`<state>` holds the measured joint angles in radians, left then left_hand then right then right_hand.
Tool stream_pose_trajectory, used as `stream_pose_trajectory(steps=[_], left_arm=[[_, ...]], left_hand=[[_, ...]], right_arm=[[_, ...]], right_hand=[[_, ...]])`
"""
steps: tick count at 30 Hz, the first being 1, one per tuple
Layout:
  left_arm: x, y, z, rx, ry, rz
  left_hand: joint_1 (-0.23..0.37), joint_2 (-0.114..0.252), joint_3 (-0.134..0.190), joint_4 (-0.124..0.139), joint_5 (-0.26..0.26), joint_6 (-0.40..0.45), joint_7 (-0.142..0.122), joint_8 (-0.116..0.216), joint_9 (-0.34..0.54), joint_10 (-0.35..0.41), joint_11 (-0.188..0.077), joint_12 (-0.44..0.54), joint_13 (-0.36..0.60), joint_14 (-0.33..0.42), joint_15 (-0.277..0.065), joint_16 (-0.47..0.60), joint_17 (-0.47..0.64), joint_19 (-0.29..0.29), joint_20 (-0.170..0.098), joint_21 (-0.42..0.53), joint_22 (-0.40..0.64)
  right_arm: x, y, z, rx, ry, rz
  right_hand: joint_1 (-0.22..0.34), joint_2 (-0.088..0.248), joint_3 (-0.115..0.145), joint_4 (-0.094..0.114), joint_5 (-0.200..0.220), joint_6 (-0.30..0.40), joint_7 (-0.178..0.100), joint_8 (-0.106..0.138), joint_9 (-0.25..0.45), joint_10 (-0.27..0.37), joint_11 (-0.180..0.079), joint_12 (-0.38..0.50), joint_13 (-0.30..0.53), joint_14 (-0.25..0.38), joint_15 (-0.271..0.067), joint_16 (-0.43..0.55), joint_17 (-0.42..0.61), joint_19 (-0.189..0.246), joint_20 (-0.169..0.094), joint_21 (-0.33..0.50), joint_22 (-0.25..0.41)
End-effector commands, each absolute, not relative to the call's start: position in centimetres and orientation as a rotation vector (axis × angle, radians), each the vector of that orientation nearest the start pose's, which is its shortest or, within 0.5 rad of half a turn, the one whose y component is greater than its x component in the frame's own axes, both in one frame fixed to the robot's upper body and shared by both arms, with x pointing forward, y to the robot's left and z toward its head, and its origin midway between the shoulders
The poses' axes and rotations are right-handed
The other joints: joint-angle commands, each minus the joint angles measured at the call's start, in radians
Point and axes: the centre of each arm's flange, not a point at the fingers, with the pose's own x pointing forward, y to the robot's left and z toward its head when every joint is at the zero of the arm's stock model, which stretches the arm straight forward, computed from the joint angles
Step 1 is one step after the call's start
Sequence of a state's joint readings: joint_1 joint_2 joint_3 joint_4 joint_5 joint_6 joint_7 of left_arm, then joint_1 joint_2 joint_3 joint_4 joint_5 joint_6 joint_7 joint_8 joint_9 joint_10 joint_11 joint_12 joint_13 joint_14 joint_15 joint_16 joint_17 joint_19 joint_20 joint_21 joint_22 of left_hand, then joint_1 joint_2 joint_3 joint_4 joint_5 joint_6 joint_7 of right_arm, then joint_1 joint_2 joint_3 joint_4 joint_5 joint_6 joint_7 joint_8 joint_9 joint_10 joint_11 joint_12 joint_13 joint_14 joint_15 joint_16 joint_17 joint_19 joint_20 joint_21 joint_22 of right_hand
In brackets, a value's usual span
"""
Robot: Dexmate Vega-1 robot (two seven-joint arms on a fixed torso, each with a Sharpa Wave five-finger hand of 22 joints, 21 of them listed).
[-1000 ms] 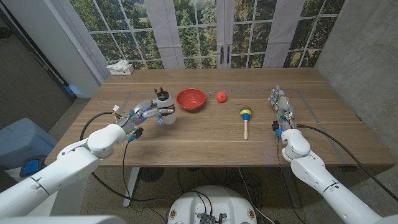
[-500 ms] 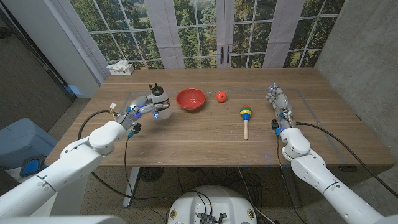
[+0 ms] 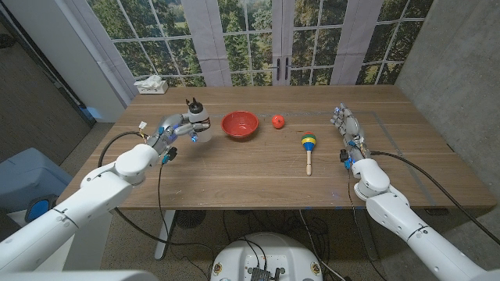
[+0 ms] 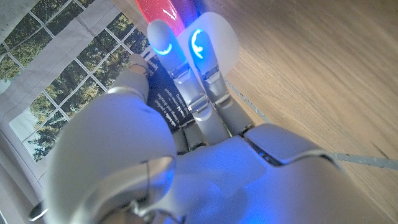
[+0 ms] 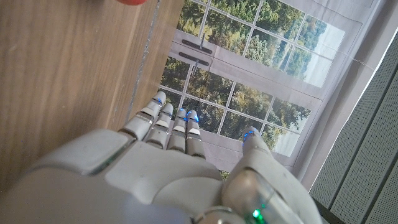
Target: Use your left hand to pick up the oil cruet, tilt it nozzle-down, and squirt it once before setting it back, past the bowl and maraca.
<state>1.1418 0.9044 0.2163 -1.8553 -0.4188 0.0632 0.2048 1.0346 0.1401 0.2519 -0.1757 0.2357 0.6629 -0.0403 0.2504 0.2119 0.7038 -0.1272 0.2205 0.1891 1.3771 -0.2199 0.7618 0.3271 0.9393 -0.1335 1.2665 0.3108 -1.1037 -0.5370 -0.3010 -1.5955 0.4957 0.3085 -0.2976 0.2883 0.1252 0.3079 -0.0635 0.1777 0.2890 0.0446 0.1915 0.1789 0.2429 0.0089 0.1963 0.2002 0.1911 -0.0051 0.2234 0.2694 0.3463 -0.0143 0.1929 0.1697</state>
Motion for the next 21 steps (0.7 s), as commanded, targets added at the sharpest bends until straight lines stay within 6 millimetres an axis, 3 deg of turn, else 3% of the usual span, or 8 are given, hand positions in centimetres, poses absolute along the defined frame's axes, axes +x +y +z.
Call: stream_pose_trajectory(steps=[1,21], left_arm=[[57.1,34.0,0.9,0.488,-0.483,-0.02],[59.8,34.6,3.7,0.497,-0.47,0.001]], left_hand=[[0.025,0.033,0.049,0.039,-0.004,0.01,0.007,-0.004,0.002,0.054,-0.055,-0.002,0.004,0.0,-0.006,-0.004,0.004,-0.005,-0.076,0.007,-0.001],[0.02,0.03,0.067,0.036,-0.01,0.012,0.008,-0.011,0.004,0.044,-0.054,-0.012,0.005,0.002,-0.006,-0.006,0.004,-0.007,-0.076,0.021,-0.008]], right_arm=[[58.9,-28.8,-6.7,0.032,-0.644,0.009],[58.1,-27.9,-5.8,0.013,-0.682,0.05]], right_hand=[[-0.002,0.004,0.003,-0.009,0.001,-0.001,0.004,0.001,0.004,0.002,0.01,0.002,0.001,0.0,0.003,0.007,0.001,-0.002,0.003,0.003,0.003],[-0.005,0.005,0.002,-0.012,0.001,-0.001,0.004,0.001,0.004,0.003,0.008,0.002,0.001,0.0,0.004,0.008,0.0,-0.002,0.003,0.003,0.003]])
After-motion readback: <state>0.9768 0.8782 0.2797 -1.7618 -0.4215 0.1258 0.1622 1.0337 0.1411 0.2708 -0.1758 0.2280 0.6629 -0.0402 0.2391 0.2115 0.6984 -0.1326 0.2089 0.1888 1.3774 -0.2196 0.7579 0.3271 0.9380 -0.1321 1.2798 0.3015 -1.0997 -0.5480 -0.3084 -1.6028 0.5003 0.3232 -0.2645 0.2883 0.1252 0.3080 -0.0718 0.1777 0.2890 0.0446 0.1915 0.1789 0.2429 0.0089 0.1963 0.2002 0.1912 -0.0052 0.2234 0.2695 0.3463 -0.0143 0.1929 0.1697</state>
